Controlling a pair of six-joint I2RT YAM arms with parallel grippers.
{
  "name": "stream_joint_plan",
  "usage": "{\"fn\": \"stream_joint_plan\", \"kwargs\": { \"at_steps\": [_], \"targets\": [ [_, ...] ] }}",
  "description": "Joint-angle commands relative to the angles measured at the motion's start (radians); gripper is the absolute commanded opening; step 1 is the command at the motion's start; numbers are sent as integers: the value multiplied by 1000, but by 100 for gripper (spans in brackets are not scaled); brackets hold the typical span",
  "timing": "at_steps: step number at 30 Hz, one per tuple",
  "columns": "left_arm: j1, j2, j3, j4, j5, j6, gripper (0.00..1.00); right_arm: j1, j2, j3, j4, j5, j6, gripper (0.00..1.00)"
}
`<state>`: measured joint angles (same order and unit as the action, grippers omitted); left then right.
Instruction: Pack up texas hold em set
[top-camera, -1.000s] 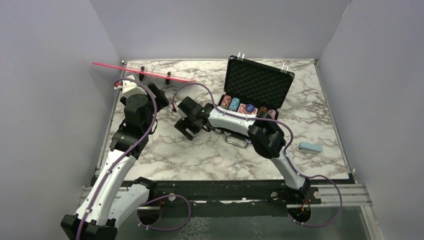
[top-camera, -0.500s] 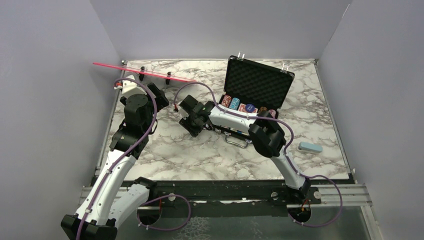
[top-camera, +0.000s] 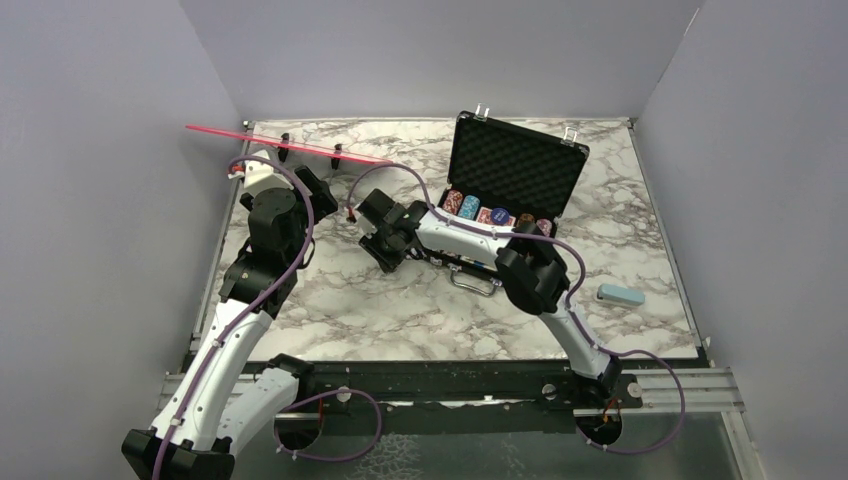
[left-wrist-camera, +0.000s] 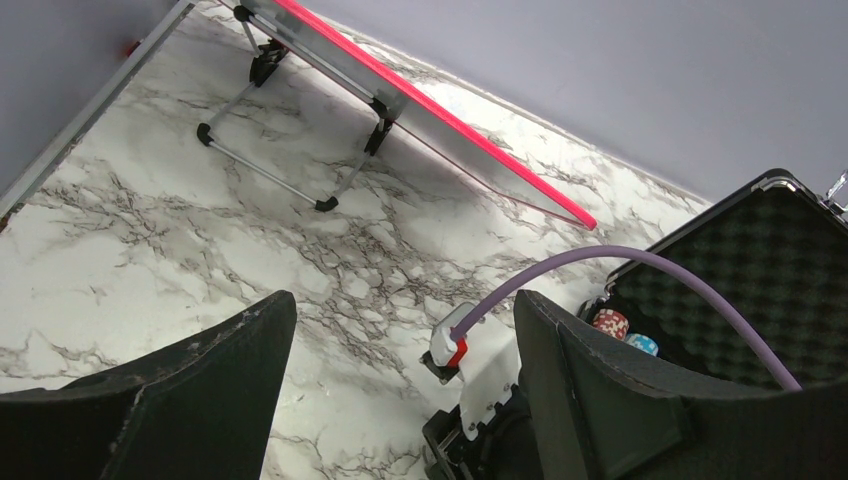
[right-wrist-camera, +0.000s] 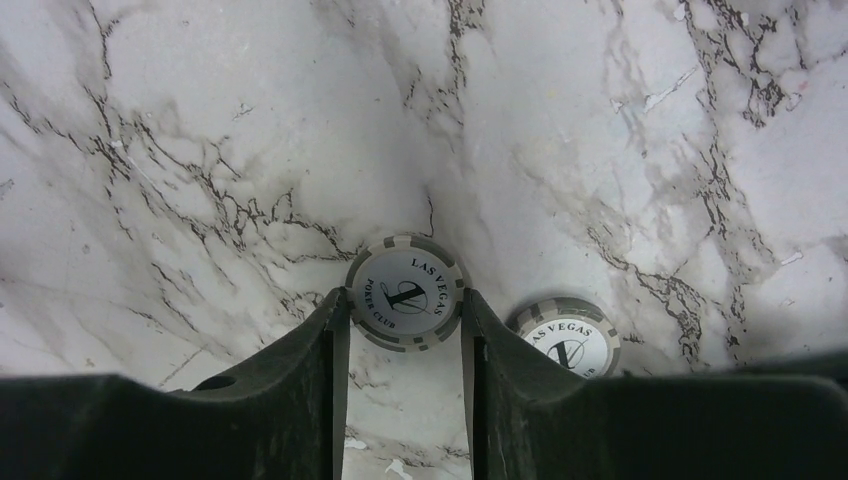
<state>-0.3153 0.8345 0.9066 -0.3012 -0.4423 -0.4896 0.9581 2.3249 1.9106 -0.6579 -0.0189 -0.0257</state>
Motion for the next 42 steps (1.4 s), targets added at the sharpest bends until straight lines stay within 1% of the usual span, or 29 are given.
{"fn": "stream_joint_plan", "kwargs": {
  "at_steps": [1,4,11,15,21,26,28,30,34,37,40,42],
  "targets": [
    [4,-3,-7,18,14,-5,83,-4,21,-22,-82,-15,12,33],
    [4,-2,-11,18,20,-8,83,-4,-27,-78,-90,-40,32,30],
    [4,-3,-25,25,34,-24,83,10,-218,-350,-9,-43,112,30],
    [4,-1,-32,29,47,-38,83,21,-296,-470,22,-33,144,29],
    [4,-5,-75,27,119,-57,83,27,-410,-548,69,-16,201,27],
    [4,-36,-199,40,240,-110,83,27,-522,-565,133,14,277,27],
    [4,-67,-267,94,346,-123,83,27,-557,-572,155,36,317,27],
    [4,-103,-336,191,453,-130,83,27,-589,-572,175,65,363,27],
    [4,-159,-440,349,605,-148,83,24,-644,-565,217,139,483,27],
    [3,-157,-475,418,669,-177,80,13,-690,-563,264,176,586,28],
    [-3,-119,-500,497,731,-213,76,-6,-720,-555,297,192,690,28],
    [-22,-98,-515,547,741,-232,74,-21,-731,-546,310,185,752,28]
  ]
}}
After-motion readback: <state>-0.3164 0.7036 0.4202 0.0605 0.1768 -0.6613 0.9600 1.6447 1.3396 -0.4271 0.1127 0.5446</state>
